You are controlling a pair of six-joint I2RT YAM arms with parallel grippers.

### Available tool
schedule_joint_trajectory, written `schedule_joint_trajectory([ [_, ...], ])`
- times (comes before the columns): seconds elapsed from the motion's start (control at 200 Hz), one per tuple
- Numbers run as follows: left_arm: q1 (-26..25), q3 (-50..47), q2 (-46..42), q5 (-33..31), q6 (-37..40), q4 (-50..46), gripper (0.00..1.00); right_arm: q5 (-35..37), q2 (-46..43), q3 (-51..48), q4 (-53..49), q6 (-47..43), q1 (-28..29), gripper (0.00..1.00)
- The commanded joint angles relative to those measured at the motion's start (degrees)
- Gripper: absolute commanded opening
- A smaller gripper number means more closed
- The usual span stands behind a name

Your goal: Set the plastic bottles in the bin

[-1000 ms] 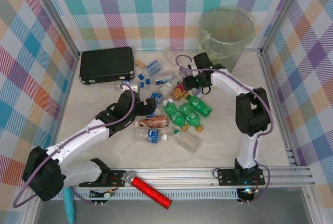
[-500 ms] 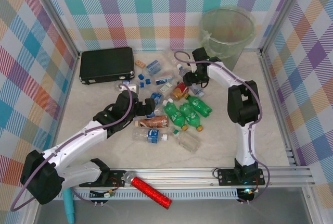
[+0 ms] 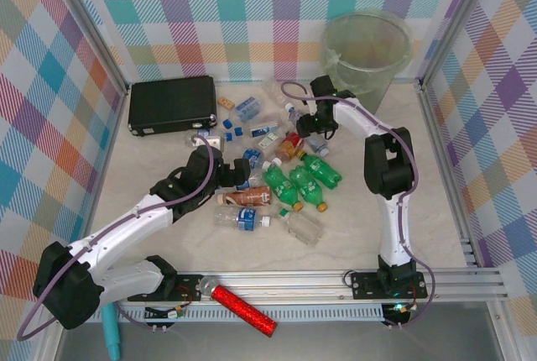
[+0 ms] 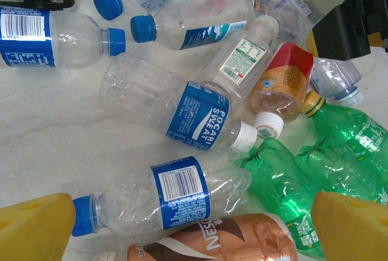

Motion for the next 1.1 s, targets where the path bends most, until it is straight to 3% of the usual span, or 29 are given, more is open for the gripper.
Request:
schedule_joint_trajectory([
  [0.0,-0.5,1.5,-1.5,-0.7,0.6,-1.6,1.00,2.0,2.9,1.1,-1.8,-2.4,1.1,0.72],
  [0.44,-0.6,1.4,-2.6,-1.0,0.9,-1.8,1.00,5.2,4.0,2.2,-2.0,-6.3,2.0,0.66],
  [0.645,-0.5,1.5,-2.0,-1.0,0.9,-1.8,0.99,4.6,2.4,0.8,-0.6,-6.8,2.0,0.57],
  [1.095,-0.5,2.2,-1.4,-1.1,0.6,-1.4,1.00,5.9,-6.6,-3.9,4.1,-7.4,2.5,0.54],
])
